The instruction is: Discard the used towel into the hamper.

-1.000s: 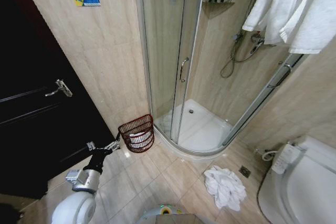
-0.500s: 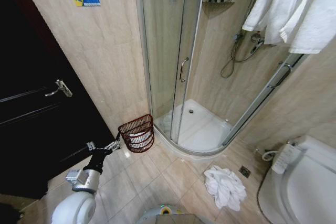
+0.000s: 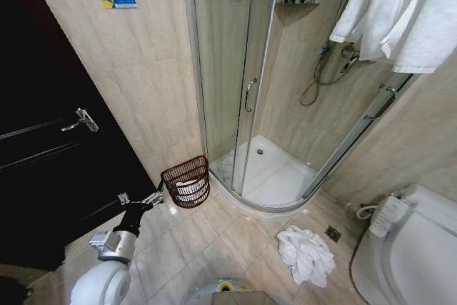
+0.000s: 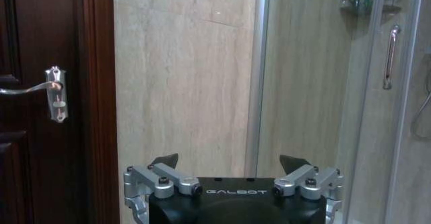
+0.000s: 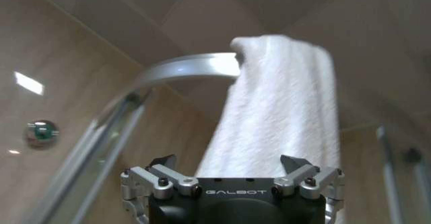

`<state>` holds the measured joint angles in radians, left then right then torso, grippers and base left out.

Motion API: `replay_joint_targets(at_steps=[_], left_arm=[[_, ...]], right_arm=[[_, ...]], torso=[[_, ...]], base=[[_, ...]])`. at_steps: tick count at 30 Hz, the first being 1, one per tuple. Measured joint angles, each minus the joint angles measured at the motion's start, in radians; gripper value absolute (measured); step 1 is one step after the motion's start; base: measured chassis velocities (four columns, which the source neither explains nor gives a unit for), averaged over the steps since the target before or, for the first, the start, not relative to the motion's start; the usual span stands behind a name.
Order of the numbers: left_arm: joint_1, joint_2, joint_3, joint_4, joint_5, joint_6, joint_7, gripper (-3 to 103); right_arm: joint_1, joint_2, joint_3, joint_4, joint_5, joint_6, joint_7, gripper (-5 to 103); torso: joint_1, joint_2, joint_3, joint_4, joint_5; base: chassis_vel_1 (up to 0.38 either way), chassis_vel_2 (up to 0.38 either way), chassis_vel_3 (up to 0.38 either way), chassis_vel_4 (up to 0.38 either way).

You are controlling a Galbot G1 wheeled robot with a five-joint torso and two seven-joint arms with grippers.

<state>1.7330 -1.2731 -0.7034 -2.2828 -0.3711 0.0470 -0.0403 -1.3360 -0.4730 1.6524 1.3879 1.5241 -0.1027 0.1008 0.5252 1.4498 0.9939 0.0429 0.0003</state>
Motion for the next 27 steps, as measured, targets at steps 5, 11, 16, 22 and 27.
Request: replay_joint_targets(at_steps=[5,11,16,22,27], left_arm=[[0.0,0.0,0.0,0.0,0.0,0.0,0.0,98],[0.0,0.0,0.0,0.0,0.0,0.0,0.0,98],[0.0,0.0,0.0,0.0,0.0,0.0,0.0,98],[0.0,0.0,0.0,0.0,0.0,0.0,0.0,98],[0.0,0.0,0.0,0.0,0.0,0.0,0.0,98]], right_arm=[[-0.044,-0.019,0.053,-0.053,-0.054,0.011,0.005,100],[-0.116,-0.027,0.11,-0.09,-0.083,0.028,0.003,100],[-0.158,-0.035,0.153,-0.132,-0.101,0.04,0.0,100],[-0.208,-0.033,0.191,-0.143,-0.109,0.039,0.004,100],[-0.244,-0.03,0.216,-0.151,-0.102,0.027,0.007,97]], torso=[[0.0,0.0,0.0,-0.0002,-0.0003],[0.0,0.0,0.0,0.0,-0.0003],[0.0,0.0,0.0,-0.0002,-0.0003],[0.0,0.0,0.0,0.0,-0.0003],[0.0,0.0,0.0,-0.0001,-0.0003]], base=[[0.0,0.0,0.0,0.0],[0.0,0.0,0.0,0.0],[0.0,0.0,0.0,0.0],[0.0,0.0,0.0,0.0],[0.0,0.0,0.0,0.0]])
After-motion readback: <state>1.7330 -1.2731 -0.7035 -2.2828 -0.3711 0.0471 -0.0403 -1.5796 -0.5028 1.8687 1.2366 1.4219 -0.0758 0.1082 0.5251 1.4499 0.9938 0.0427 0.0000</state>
